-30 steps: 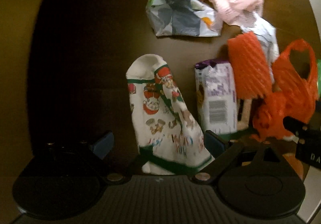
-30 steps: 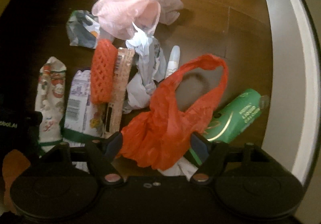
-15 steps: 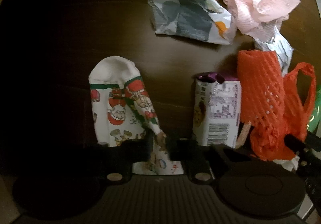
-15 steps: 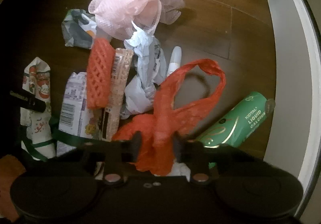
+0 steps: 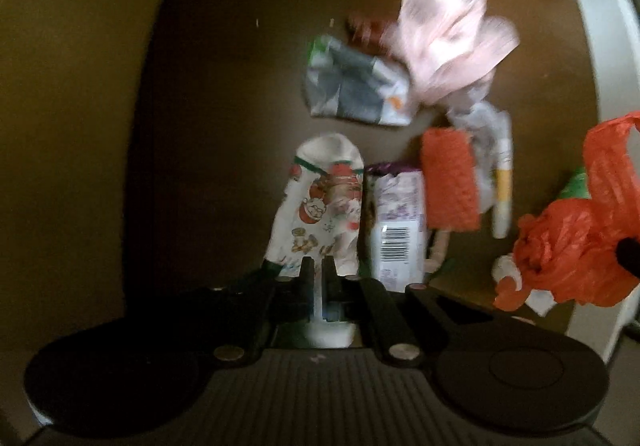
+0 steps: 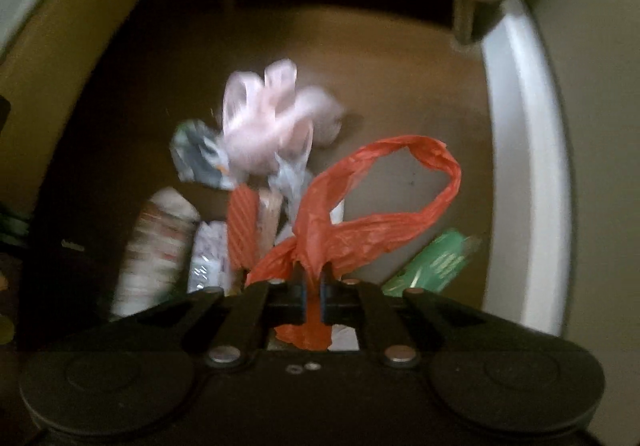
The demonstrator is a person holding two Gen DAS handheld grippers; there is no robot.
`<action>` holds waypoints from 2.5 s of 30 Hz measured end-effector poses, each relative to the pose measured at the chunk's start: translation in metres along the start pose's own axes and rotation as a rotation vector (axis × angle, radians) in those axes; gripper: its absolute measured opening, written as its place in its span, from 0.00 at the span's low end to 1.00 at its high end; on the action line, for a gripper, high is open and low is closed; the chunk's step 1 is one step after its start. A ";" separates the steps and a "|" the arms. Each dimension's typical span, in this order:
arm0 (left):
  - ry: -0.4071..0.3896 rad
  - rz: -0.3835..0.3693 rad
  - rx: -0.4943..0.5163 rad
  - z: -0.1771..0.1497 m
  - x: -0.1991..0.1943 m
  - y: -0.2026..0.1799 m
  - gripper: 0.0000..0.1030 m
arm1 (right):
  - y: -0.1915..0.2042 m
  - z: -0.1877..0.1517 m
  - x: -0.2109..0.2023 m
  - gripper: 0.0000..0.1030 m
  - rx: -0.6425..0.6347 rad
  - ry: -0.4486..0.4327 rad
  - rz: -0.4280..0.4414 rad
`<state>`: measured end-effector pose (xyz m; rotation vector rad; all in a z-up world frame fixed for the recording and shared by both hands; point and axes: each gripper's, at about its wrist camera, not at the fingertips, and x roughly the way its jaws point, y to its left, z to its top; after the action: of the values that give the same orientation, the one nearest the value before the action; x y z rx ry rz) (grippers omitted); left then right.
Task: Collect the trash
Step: 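Grasp the Christmas-print sock with left tool while right tool grasps red plastic bag, then lift the sock and red bag up toward the teal wastebasket with both tools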
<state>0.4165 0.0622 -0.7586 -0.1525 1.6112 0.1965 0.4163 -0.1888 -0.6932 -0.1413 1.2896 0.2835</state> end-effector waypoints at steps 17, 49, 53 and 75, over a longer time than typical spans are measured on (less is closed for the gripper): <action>-0.009 -0.141 -0.005 0.007 0.008 -0.004 0.42 | -0.019 0.025 -0.059 0.04 0.024 -0.103 -0.010; 0.048 0.000 0.143 0.025 0.169 -0.017 0.27 | -0.053 -0.018 0.050 0.04 0.066 -0.031 -0.018; 0.052 -0.005 0.118 0.016 0.149 -0.014 0.05 | -0.053 -0.018 0.041 0.04 0.089 -0.041 -0.026; -0.337 -0.186 0.084 0.049 -0.355 -0.019 0.05 | -0.002 0.132 -0.348 0.04 0.074 -0.531 0.026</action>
<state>0.4863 0.0469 -0.4069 -0.1923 1.2597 0.0087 0.4523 -0.2014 -0.3234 0.0156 0.7742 0.2719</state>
